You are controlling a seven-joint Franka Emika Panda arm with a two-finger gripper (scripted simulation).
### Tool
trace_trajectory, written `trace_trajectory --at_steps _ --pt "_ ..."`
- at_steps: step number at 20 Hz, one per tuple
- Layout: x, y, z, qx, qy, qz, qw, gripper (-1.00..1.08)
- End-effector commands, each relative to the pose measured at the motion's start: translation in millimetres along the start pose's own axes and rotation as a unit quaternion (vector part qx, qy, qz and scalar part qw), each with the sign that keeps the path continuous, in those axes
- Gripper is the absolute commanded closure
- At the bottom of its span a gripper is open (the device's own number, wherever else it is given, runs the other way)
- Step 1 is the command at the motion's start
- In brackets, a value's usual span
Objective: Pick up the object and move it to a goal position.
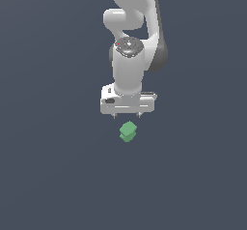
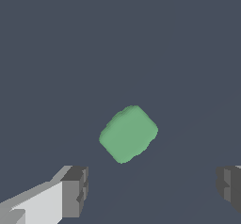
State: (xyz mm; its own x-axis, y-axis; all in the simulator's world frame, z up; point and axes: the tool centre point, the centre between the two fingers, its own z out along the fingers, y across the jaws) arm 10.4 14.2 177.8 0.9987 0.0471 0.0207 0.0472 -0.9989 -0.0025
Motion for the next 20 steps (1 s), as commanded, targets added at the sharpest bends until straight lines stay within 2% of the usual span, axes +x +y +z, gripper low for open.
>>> trace_trajectory --at_steps 1,11,20 --pt "0.0 0.0 0.0 0.000 0.000 0.000 1.0000 -0.92" --pt "-3.1 7.9 -1.8 -0.019 -0.003 -0.013 0.9997 -0.92" --pt "-2.8 7.3 0.1 -0.018 -0.003 -0.002 0.9998 -0.92"
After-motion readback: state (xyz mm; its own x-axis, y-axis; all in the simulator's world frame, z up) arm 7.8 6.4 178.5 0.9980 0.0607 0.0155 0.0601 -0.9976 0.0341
